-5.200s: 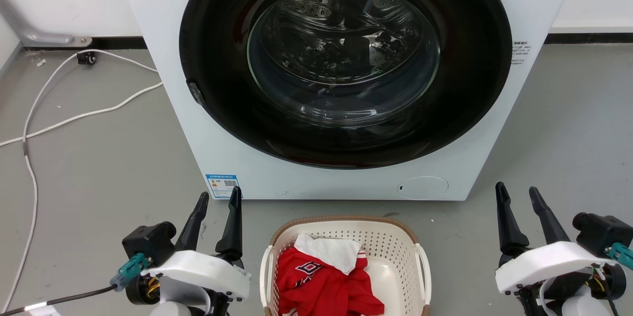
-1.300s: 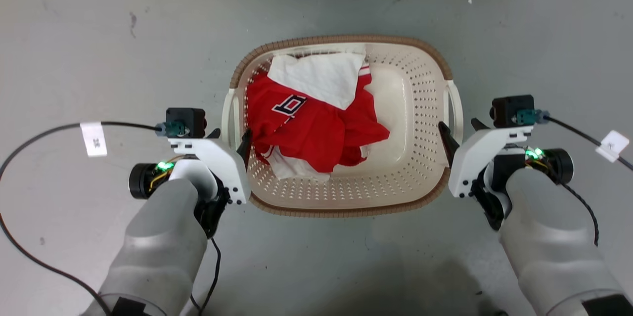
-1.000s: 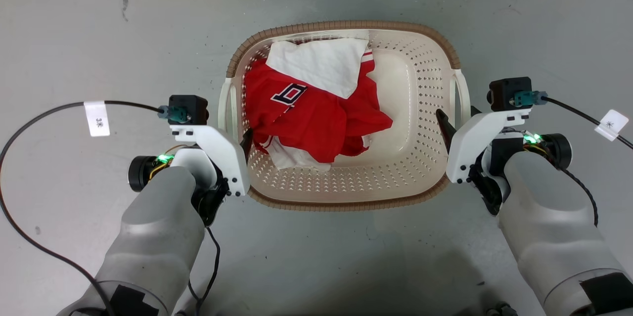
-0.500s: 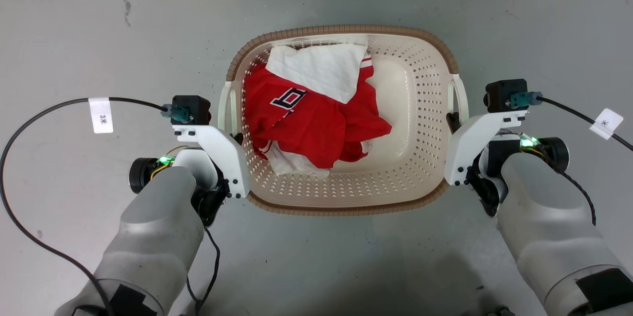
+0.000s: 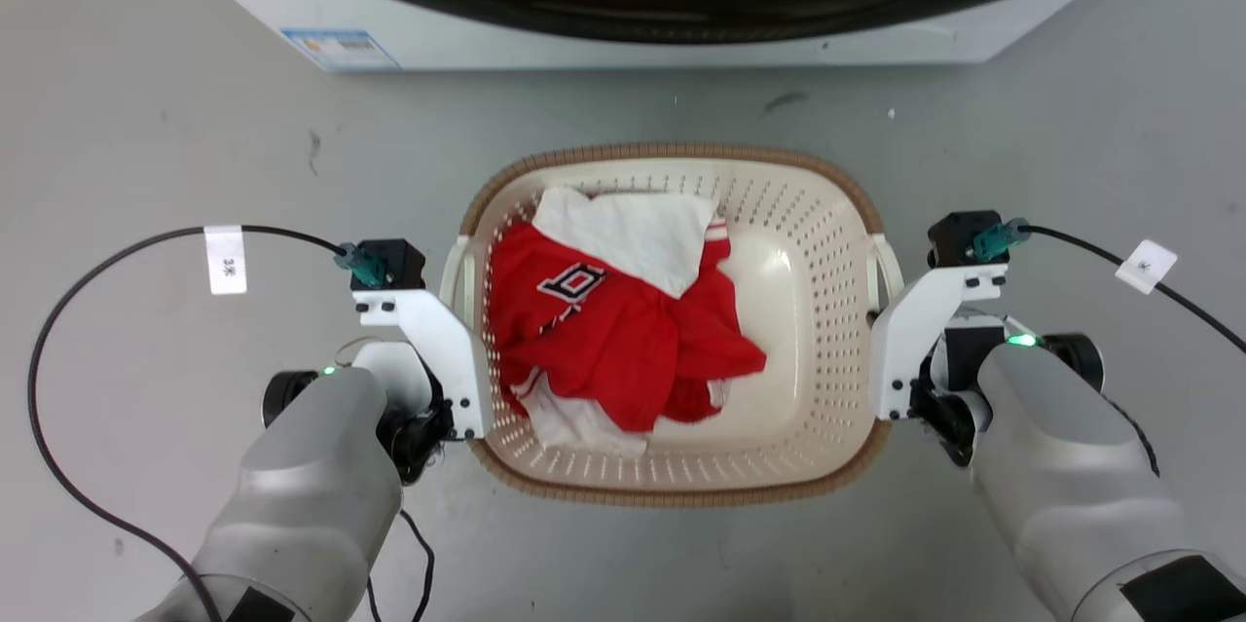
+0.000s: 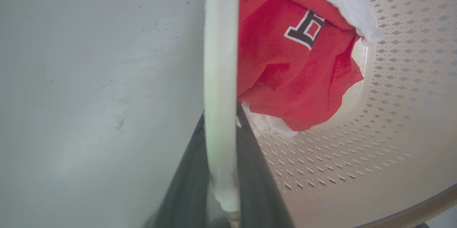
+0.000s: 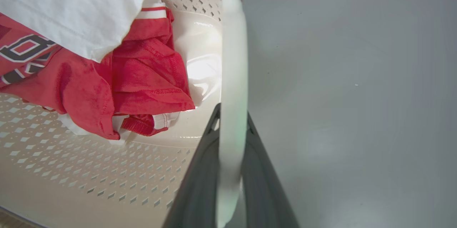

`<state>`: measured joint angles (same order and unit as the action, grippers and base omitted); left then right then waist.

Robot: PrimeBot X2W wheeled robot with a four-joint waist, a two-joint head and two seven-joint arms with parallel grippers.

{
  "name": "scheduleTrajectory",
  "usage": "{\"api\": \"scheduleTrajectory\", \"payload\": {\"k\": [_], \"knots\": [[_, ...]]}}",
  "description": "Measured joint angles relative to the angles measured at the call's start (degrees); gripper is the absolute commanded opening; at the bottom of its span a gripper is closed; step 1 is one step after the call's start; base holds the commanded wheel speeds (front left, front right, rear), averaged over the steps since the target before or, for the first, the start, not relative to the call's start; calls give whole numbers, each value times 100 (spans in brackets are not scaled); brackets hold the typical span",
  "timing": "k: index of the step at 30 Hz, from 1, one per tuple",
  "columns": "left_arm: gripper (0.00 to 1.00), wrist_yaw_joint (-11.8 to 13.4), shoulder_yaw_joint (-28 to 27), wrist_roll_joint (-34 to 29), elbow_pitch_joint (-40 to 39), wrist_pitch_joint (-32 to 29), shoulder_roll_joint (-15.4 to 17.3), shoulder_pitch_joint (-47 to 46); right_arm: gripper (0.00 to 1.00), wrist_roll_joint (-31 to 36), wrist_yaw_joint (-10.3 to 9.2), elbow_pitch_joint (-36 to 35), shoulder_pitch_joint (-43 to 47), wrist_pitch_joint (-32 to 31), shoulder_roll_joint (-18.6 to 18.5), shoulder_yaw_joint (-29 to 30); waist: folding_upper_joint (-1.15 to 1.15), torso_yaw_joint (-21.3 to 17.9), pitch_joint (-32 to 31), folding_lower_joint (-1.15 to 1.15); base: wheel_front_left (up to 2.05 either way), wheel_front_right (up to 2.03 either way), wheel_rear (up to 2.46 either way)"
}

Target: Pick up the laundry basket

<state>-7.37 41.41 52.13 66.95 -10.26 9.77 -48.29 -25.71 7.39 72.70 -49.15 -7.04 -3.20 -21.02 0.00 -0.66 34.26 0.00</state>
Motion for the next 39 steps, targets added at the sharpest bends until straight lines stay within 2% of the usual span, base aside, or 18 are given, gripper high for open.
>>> {"api": "scheduleTrajectory", "payload": {"k": [1, 3, 16, 25, 39], "knots": [[0, 3, 54, 153, 54, -201, -7, 71, 0, -108, 0, 24, 73, -294, -1, -57, 0, 12, -316, 0, 0, 0, 0], [0, 3, 86, 234, 111, -360, -14, 113, 0, -198, 0, 31, 112, -492, 1, -98, 0, 21, -533, 0, 0, 0, 0], [0, 2, 112, 723, 338, -1283, -33, 215, 0, -669, 0, 48, 254, -1399, -21, -256, 0, 63, -1889, -1, 0, 0, 0], [0, 56, 66, 827, 546, -1664, -66, 73, 0, -992, 0, 38, 263, -1922, -82, -275, 0, 117, -2471, -1, 0, 0, 0], [0, 99, 154, 892, 649, -2243, -129, 294, 0, -1241, 0, 48, 696, -2288, -143, -393, 0, 221, -3148, -1, 0, 0, 0]]}}
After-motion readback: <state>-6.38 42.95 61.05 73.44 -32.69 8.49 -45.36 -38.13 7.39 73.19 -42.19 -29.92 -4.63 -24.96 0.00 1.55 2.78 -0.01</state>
